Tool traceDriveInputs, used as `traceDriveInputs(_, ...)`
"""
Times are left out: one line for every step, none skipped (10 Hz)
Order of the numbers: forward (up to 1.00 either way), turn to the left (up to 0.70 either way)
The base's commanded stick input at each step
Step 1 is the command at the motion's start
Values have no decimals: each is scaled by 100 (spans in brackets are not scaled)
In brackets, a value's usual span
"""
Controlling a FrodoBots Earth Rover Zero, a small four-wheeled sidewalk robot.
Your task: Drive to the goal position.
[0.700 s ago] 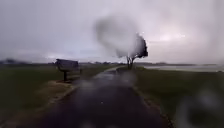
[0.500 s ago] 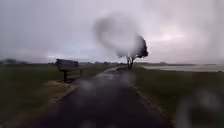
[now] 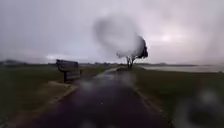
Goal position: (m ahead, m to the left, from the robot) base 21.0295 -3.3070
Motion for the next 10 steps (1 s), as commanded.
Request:
traceDriveInputs(45,0)
traceDriveInputs(45,0)
traceDriveInputs(45,0)
traceDriveInputs(45,0)
traceDriveInputs(45,0)
traceDriveInputs(45,0)
traceDriveInputs(45,0)
traceDriveInputs(45,0)
traceDriveInputs(45,0)
traceDriveInputs(45,0)
